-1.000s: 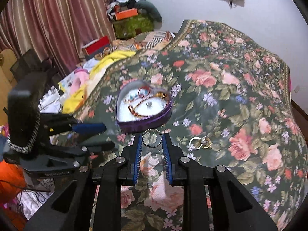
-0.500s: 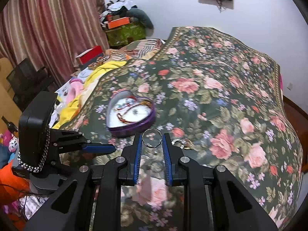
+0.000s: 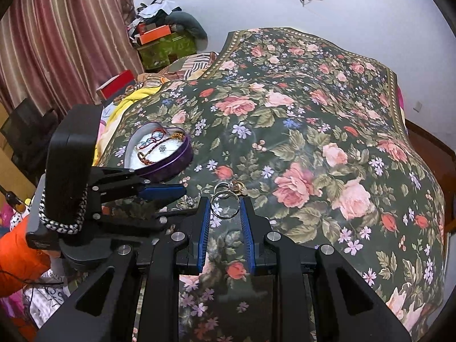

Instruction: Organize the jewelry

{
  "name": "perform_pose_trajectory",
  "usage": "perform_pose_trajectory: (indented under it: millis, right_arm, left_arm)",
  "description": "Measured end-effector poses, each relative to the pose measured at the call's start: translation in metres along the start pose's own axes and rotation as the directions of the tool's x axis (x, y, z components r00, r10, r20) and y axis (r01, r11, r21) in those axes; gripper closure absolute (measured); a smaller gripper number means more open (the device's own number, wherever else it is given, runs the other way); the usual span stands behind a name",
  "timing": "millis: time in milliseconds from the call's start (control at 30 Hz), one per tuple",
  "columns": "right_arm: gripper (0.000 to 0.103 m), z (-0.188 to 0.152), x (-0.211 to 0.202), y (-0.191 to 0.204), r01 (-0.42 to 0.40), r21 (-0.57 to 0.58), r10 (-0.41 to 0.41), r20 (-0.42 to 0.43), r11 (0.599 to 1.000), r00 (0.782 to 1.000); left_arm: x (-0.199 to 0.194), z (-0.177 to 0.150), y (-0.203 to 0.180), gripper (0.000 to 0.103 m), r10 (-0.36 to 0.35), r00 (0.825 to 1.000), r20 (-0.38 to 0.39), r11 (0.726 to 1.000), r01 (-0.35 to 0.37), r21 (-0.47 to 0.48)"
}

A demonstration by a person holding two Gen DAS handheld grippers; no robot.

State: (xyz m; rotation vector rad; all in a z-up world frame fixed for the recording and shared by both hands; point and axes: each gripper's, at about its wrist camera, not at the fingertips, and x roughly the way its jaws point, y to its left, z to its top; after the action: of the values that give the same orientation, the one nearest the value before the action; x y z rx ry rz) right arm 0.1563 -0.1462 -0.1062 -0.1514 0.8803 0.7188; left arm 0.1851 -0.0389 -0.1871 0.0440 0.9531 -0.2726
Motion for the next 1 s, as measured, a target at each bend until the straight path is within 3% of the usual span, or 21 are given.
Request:
perform_pose_trajectory:
  millis: [100,367,600,1000]
  right_arm:
    - [0.084,-0.003,0.000,-0.004,0.001,0.007,-0.001,0.001,1.000,1.000]
    - [0.084,0.000,-0.001,-0.003,-0.003,0.011,0.003,0.013,1.000,1.000]
    - [0.084,0.015,-0.001,0.015,-0.015,-0.026,0.016,0.038,1.000,0.999]
    - [0.084,0.041,0.014,0.060,-0.055,-0.097,0.061,0.060,0.994,0.996]
  left_arm:
    - [0.004,0.002,-0.002,0.095,0.030,1.000,0.006,0.999,-0.031,0.026]
    - [-0.012,-0.001,-0.001,0.095,0.026,0.999,0.032,0.999,-0.027,0.021]
    - [-0.058,-0.001,0.022,0.095,0.044,0.991,0.124,0.998,-0.039,-0.040]
    - [-0.128,0.002,0.085,0.095,0.130,0.953,0.272,0.982,-0.086,-0.169]
